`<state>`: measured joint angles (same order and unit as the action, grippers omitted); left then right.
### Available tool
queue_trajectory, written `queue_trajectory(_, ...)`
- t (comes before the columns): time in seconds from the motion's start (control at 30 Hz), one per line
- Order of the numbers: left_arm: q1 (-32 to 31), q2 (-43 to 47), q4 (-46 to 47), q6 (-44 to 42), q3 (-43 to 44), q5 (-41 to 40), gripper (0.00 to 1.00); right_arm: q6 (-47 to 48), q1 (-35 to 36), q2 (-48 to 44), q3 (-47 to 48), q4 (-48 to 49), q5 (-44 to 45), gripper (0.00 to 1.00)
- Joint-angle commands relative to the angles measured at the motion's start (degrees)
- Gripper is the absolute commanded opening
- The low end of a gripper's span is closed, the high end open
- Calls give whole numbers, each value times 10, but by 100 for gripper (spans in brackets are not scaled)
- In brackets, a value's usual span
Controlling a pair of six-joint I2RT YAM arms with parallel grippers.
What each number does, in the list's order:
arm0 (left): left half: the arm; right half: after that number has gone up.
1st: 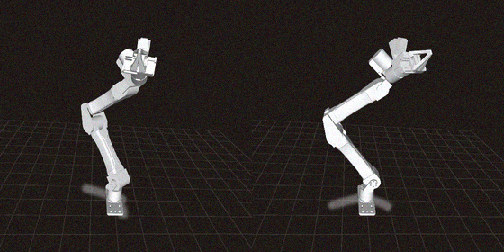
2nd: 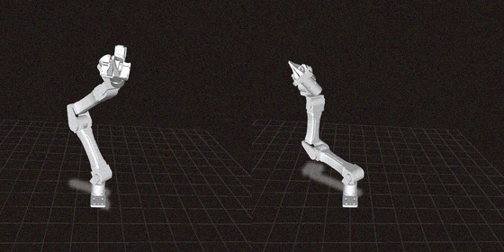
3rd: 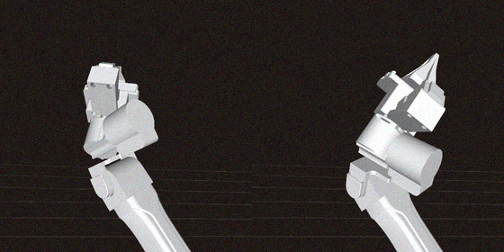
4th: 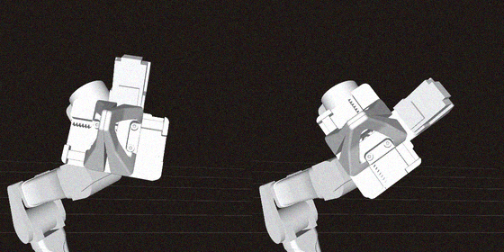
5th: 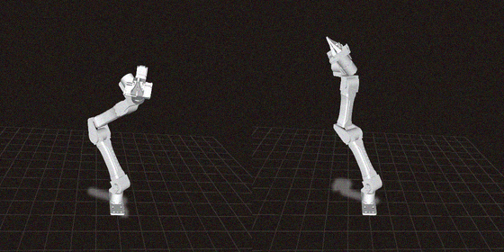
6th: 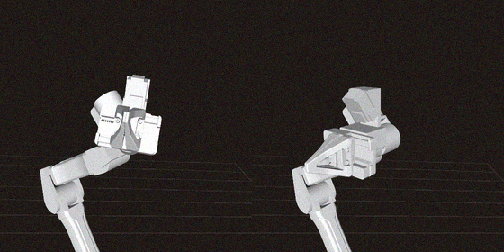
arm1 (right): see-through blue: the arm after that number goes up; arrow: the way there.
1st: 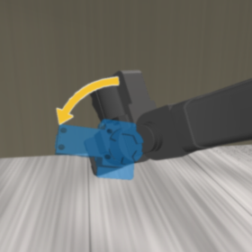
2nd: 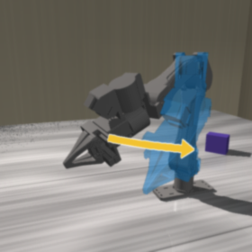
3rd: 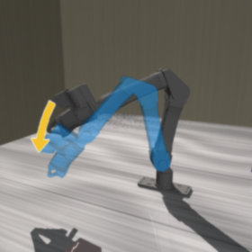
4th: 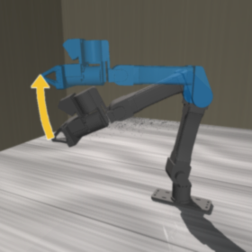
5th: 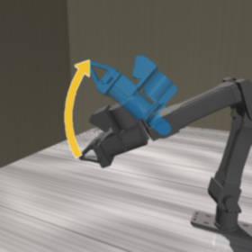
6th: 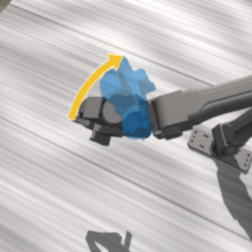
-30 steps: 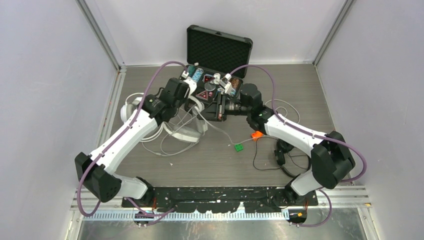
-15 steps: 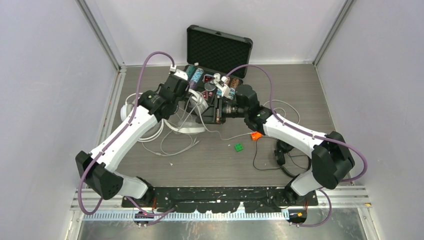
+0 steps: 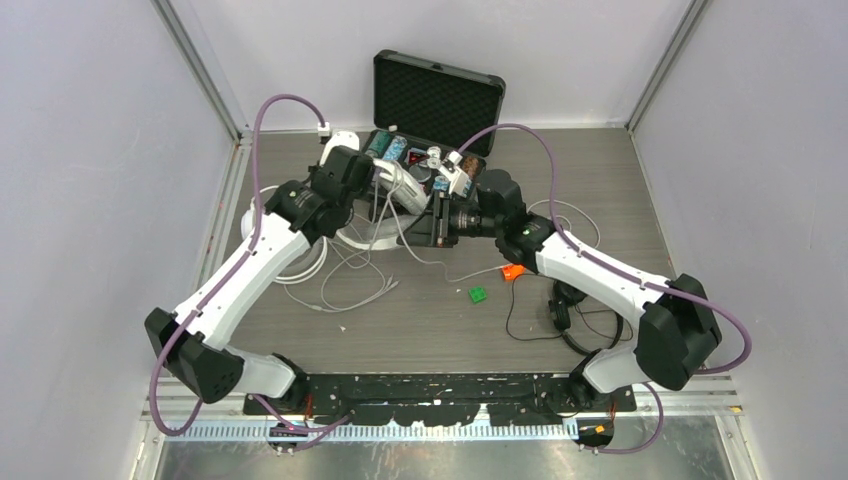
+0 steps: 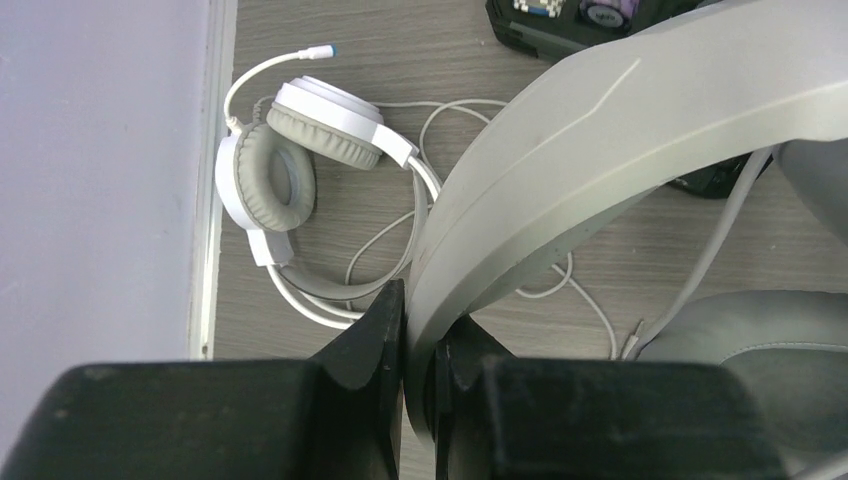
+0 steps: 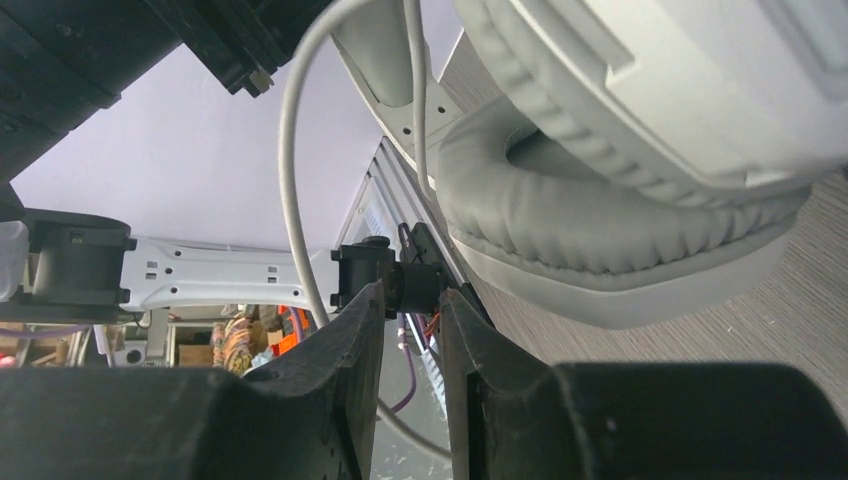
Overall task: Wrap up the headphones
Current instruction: Wrap the headphones cable around the headphones.
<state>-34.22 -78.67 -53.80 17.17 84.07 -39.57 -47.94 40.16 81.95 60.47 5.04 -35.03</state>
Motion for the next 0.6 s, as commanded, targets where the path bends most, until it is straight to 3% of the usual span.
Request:
queue_trajectory(0.0,2,45,70,72,26,-31,0,18,7,-31,19,27,-1,34)
queue_trajectory(0.27,9,61,83,121,31,-20,0,58,11,-38,7,58,-41,44)
queue_trajectory(0.57,14,71,96,152,33,18,0,146,13,-60,-44,163,-36,51)
